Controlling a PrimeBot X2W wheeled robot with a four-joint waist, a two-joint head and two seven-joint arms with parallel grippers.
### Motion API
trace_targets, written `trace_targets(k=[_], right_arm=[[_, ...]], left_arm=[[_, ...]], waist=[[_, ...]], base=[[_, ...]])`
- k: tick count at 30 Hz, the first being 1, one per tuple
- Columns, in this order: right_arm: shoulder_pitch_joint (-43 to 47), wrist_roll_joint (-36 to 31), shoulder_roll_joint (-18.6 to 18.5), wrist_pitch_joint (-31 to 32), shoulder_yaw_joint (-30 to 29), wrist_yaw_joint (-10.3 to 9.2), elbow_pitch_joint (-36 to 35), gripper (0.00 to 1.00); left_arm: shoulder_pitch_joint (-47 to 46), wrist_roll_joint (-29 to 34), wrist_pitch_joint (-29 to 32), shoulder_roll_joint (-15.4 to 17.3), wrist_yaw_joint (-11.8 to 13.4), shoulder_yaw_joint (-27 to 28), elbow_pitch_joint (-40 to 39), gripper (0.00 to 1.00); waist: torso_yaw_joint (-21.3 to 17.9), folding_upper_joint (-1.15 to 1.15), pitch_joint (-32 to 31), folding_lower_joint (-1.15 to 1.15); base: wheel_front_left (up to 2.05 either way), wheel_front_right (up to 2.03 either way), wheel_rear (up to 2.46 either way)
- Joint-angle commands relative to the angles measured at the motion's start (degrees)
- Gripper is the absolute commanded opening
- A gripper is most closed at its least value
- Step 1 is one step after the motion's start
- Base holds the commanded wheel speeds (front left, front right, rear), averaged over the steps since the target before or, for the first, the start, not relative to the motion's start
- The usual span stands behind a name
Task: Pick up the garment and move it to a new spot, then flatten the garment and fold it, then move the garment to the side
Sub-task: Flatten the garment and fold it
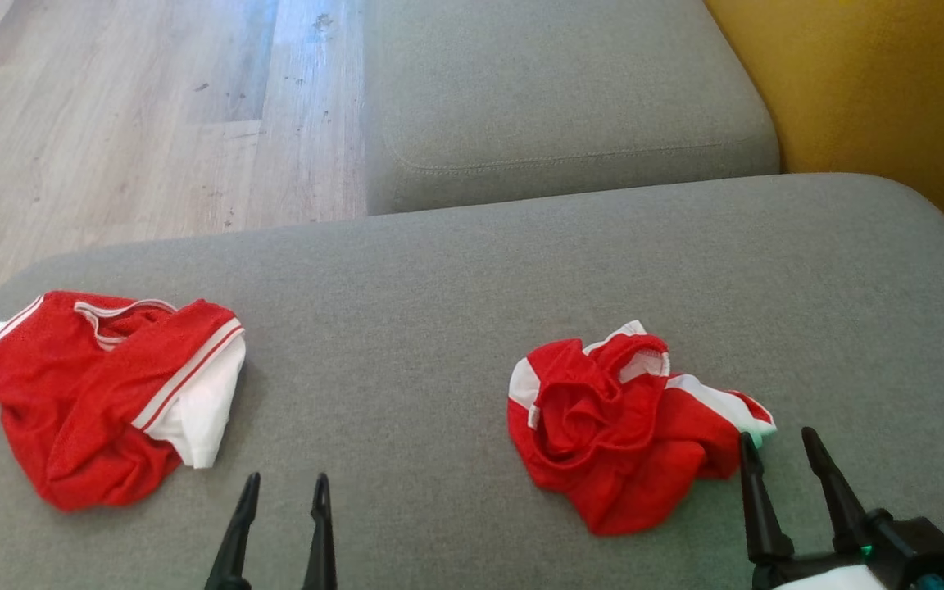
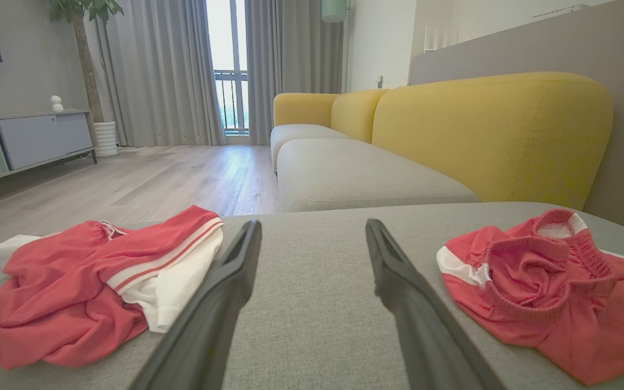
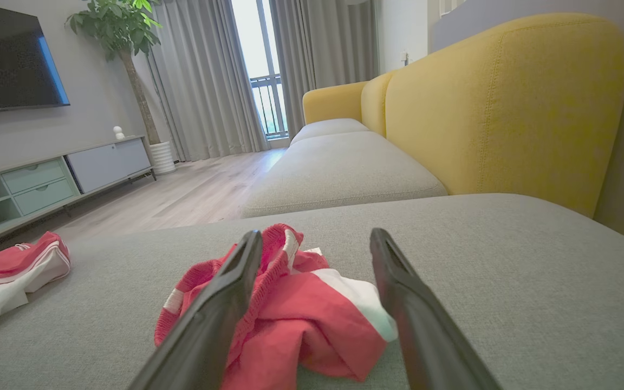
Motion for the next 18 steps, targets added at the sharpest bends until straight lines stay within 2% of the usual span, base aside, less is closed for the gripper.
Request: trace_targets(k=[1,18], right_arm=[[-1.89,-0.04,-0.3,-0.62,1.4,0.44,-1.51,1.0],[-1.86,-0.15,-0.29,-0.62,1.64,0.44,-1.06,1.0]], left_arm=[[-2.26,0.24,-0.54,-0.73,0.36,2.85,-1.75,1.0],[-2.62,-1.09,-0.54,-0.86,0.09,3.53,0.26,1.0]], waist=[[0.09,0.0,-0.04,0.0],[0.41,0.0,0.04,0.0]], base=[[0.0,0.0,0.0],[0.0,0.0,0.0]])
